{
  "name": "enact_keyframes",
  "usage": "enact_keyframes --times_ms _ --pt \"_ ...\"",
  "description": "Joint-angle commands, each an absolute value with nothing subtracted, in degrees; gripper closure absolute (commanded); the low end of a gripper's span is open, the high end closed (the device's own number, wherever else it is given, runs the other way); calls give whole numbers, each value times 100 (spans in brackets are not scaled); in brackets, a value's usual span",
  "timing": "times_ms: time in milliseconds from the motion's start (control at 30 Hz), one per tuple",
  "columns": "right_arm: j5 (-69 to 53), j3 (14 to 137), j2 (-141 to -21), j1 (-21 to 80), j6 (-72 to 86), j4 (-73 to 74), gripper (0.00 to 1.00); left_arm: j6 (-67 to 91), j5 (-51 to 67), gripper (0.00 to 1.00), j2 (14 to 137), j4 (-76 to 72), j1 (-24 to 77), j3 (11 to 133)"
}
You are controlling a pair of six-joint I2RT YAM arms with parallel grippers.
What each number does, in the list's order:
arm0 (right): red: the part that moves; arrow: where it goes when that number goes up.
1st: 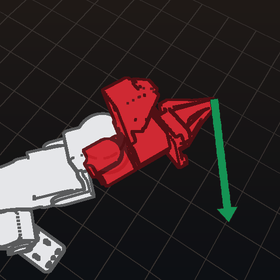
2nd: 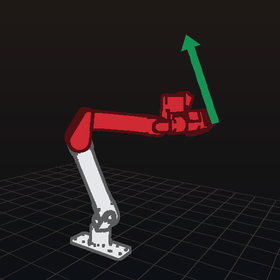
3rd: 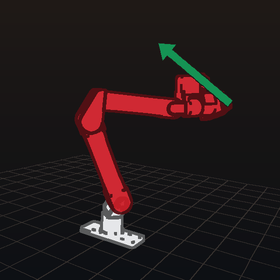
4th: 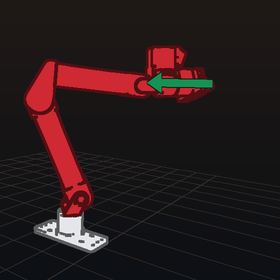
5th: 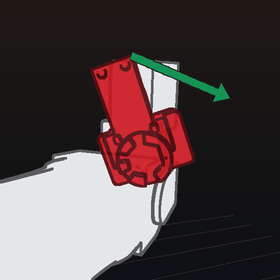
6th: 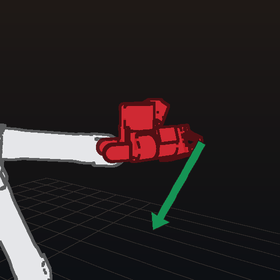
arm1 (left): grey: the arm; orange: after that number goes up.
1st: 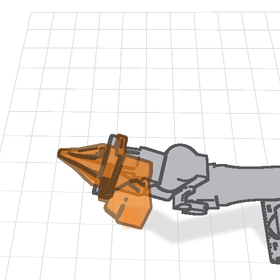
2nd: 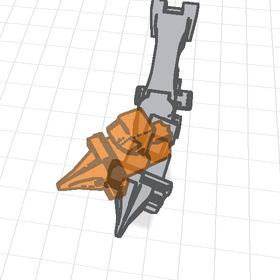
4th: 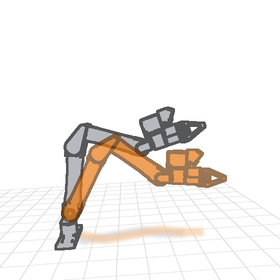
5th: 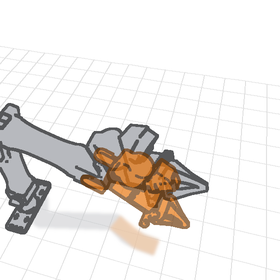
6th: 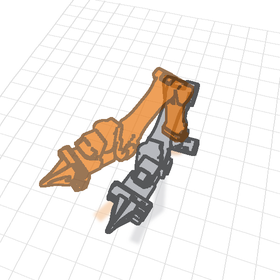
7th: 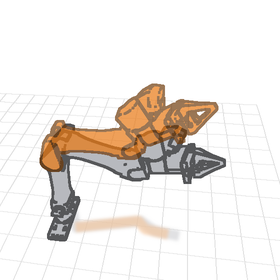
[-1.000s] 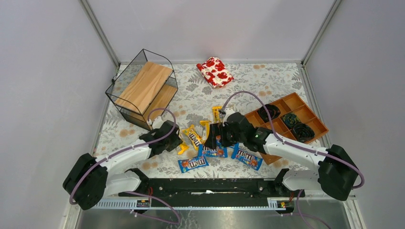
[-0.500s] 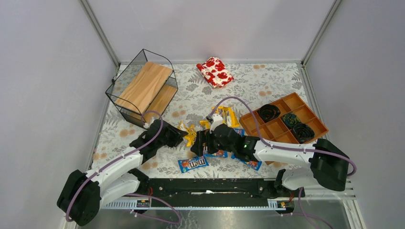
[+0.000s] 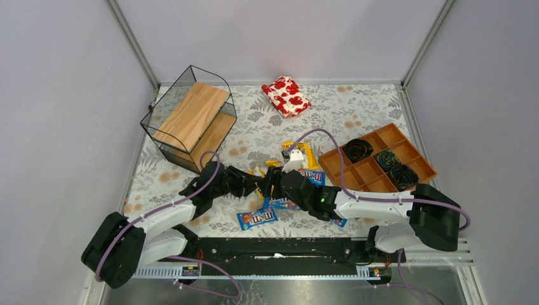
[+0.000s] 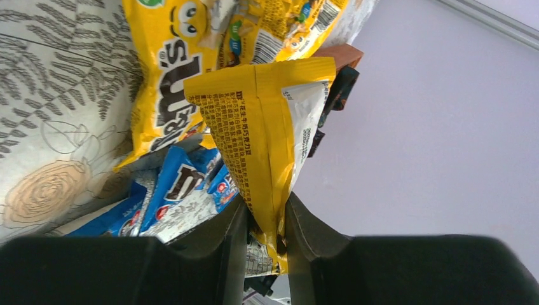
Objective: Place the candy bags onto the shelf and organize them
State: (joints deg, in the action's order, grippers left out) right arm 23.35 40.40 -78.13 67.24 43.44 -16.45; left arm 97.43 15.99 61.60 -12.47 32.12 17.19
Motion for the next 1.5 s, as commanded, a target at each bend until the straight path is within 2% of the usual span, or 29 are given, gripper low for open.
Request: enact_keyframes --times_ms 0,100,533,633,833,900,1133,1300,1467 --pt "3015 4050 -7964 6741 4538 -1794 41 10074 1617 71 5987 -1716 3195 1736" --pt "3034 4065 -8032 6748 4551 -1853 49 10064 1591 71 5992 -1631 3197 1795" --pt "3001 4075 -8209 6767 4554 -2053 60 10062 1547 70 6193 -1629 3199 1948" --pt "3024 4019 -8173 6768 4597 -2155 72 9995 1573 68 6252 -1643 3199 2005" --pt "2989 3703 -7882 6763 4697 -2500 87 9586 1475 49 6034 -1289 3199 2171" --pt "2985 3670 -7783 6766 4693 -2522 91 9268 1284 39 5813 -950 3199 2338" --pt "2629 3701 -7282 6543 4644 -2492 93 7070 496 10 4782 661 3173 3550" --pt "1164 3915 -7212 5607 4859 -2785 94 4366 -82 3 4206 1573 3172 5187" --pt "277 5044 -7704 4905 4782 -2688 94 2496 -987 1 4030 1987 3173 6454"
